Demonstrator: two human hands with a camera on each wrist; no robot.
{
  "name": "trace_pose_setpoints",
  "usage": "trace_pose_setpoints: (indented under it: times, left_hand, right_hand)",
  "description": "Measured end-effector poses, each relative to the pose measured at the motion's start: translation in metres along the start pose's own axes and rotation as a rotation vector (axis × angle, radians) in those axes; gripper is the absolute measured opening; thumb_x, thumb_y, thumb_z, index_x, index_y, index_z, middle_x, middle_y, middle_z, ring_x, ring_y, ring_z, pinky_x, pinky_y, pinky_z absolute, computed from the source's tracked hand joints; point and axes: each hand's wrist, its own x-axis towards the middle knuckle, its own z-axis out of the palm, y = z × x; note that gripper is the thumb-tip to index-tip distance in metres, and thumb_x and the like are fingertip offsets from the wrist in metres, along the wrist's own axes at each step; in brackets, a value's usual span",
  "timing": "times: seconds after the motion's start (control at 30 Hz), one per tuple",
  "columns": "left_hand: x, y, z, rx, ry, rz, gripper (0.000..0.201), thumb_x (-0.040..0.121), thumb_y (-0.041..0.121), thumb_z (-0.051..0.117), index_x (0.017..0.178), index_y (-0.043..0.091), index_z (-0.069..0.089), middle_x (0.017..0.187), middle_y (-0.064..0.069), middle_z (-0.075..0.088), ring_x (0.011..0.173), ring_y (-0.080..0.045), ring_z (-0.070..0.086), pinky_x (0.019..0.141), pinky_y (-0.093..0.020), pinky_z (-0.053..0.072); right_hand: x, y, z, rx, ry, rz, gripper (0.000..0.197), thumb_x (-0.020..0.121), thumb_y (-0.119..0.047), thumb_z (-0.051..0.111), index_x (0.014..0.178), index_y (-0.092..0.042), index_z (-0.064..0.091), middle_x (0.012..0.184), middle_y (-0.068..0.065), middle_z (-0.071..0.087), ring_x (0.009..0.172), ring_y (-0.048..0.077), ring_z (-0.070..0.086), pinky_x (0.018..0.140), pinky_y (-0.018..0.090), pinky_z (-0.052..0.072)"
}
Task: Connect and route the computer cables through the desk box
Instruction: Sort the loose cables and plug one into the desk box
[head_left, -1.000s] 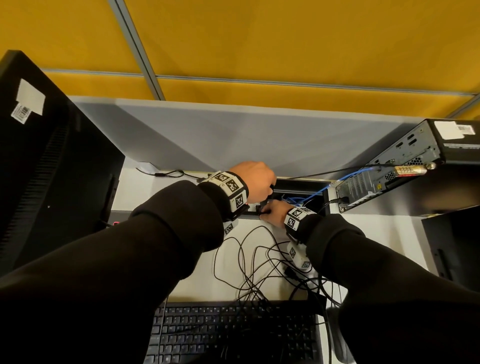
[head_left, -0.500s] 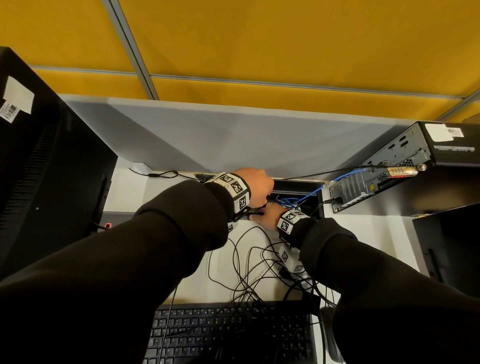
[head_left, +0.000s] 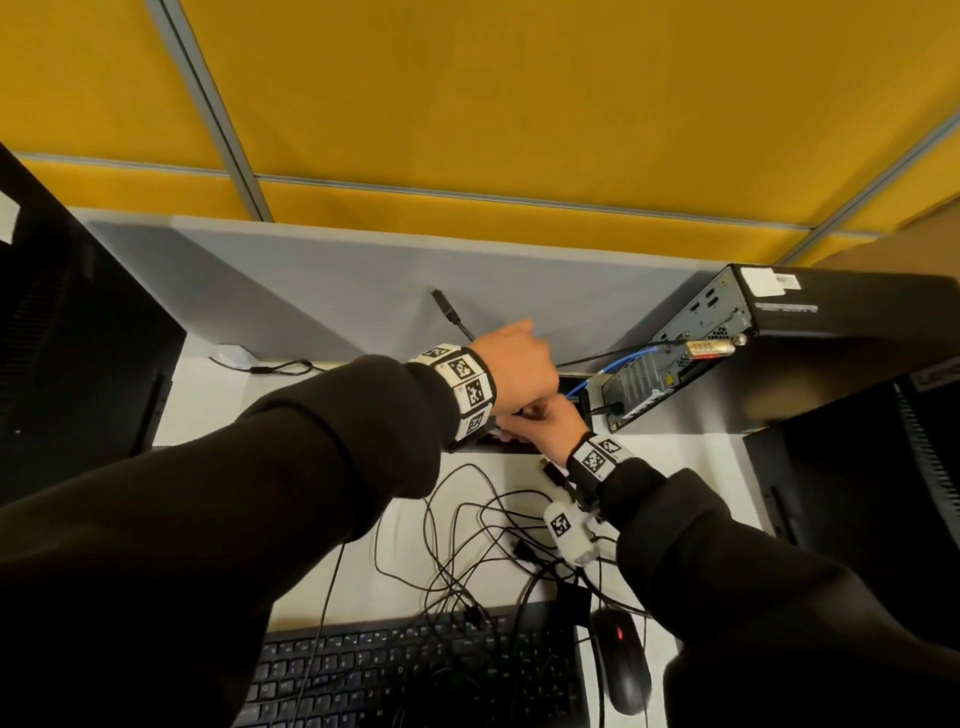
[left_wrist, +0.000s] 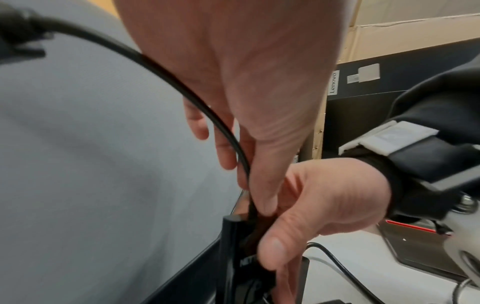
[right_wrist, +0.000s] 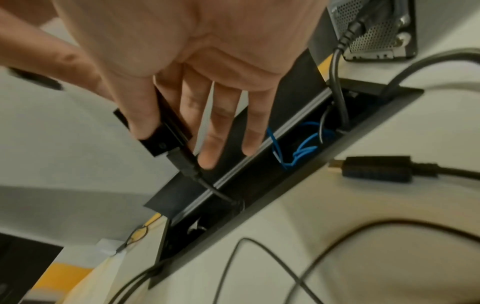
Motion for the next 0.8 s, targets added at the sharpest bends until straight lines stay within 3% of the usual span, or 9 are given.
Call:
trace_pose_setpoints:
  times: [0.1,0.2,0.27,0.3,0.37,0.47,0.57,0.67,0.8]
  left_hand:
    - [-0.019,-0.005,-0.005,-0.056,0.377,-0.092,0.017,0.092,0.043,0.064,0.095,0.028,0.071,0.093,0.009,0.065,0.097,-0.018,0.055,0.09,-0.039,0.04]
    - [-0.046,-0.016,0.0,-0.467,0.784,-0.52,0.029,0.089,0.054,0.068,0.087,0.025,0.064,0.085,0.009,0.06,0.086,-0.017,0.055,0.079,-0.036,0.042]
    - [-0.052,-0.017,0.013,-0.937,0.818,-0.823,0.033,0.086,0.054,0.074,0.096,0.027,0.058,0.086,0.009,0.059,0.081,-0.013,0.058,0.073,-0.033,0.044]
    - [-0.05,-0.015,0.019,-1.159,0.774,-0.902,0.039,0.084,0.052,0.077,0.104,0.028,0.053,0.089,0.006,0.061,0.083,-0.014,0.061,0.075,-0.033,0.047]
    - [-0.041,-0.008,0.025,-1.489,0.75,-0.898,0.046,0.087,0.04,0.079,0.116,0.028,0.045,0.098,0.001,0.065,0.092,-0.02,0.067,0.083,-0.039,0.054]
    - [-0.027,0.007,0.018,-1.894,0.889,-0.814,0.044,0.098,0.011,0.066,0.129,0.021,0.036,0.108,-0.01,0.068,0.088,-0.029,0.075,0.082,-0.047,0.061]
    - [-0.022,0.015,0.009,-2.245,0.878,-0.739,0.051,0.098,0.01,0.067,0.141,0.013,0.039,0.115,-0.014,0.072,0.094,-0.025,0.076,0.092,-0.044,0.06]
    - [-0.019,0.019,0.002,-2.135,0.742,-0.597,0.036,0.1,0.013,0.062,0.135,0.016,0.059,0.115,-0.004,0.077,0.106,-0.018,0.074,0.104,-0.042,0.05]
    - [-0.007,0.024,-0.015,-1.94,0.651,-0.498,0.036,0.095,0.02,0.071,0.13,0.024,0.064,0.105,-0.002,0.076,0.097,-0.016,0.073,0.095,-0.039,0.056]
  right_hand:
    - [0.014,0.008,-0.004,-0.081,0.035,0.036,0.03,0.076,-0.051,0.076,0.094,-0.026,0.074,0.085,0.009,0.076,0.081,0.03,0.075,0.08,0.055,0.06]
    - [0.007,-0.004,-0.009,0.038,0.025,0.035,0.01,0.088,-0.023,0.074,0.099,-0.023,0.072,0.096,0.014,0.077,0.087,0.032,0.076,0.082,0.047,0.06]
    - [0.0,-0.009,-0.01,0.053,0.011,0.033,0.013,0.092,-0.012,0.07,0.104,-0.016,0.072,0.099,0.016,0.077,0.09,0.034,0.076,0.084,0.047,0.061]
    - [-0.003,-0.01,-0.01,0.027,0.002,0.016,0.014,0.092,-0.012,0.07,0.105,-0.017,0.072,0.098,0.015,0.077,0.09,0.033,0.076,0.082,0.045,0.061]
    - [-0.006,-0.01,-0.009,-0.006,-0.002,0.011,0.015,0.092,-0.011,0.07,0.103,-0.021,0.073,0.096,0.015,0.077,0.089,0.033,0.075,0.074,0.036,0.061]
    - [-0.009,-0.011,-0.01,-0.035,0.019,-0.002,0.012,0.091,-0.01,0.071,0.099,-0.018,0.074,0.093,0.011,0.077,0.082,0.025,0.074,0.068,0.026,0.057]
    - [-0.012,-0.013,-0.016,-0.246,0.036,-0.02,0.005,0.089,-0.024,0.075,0.094,-0.024,0.077,0.086,-0.002,0.077,0.077,0.011,0.069,0.072,0.022,0.052]
    - [-0.011,-0.012,-0.02,-0.383,0.046,0.023,0.006,0.088,-0.032,0.075,0.083,-0.029,0.073,0.083,-0.006,0.074,0.076,0.009,0.065,0.067,0.02,0.045]
    - [-0.012,-0.014,-0.026,-0.445,0.037,0.057,0.01,0.084,-0.034,0.076,0.084,-0.024,0.073,0.086,-0.005,0.075,0.085,0.015,0.069,0.079,0.029,0.051]
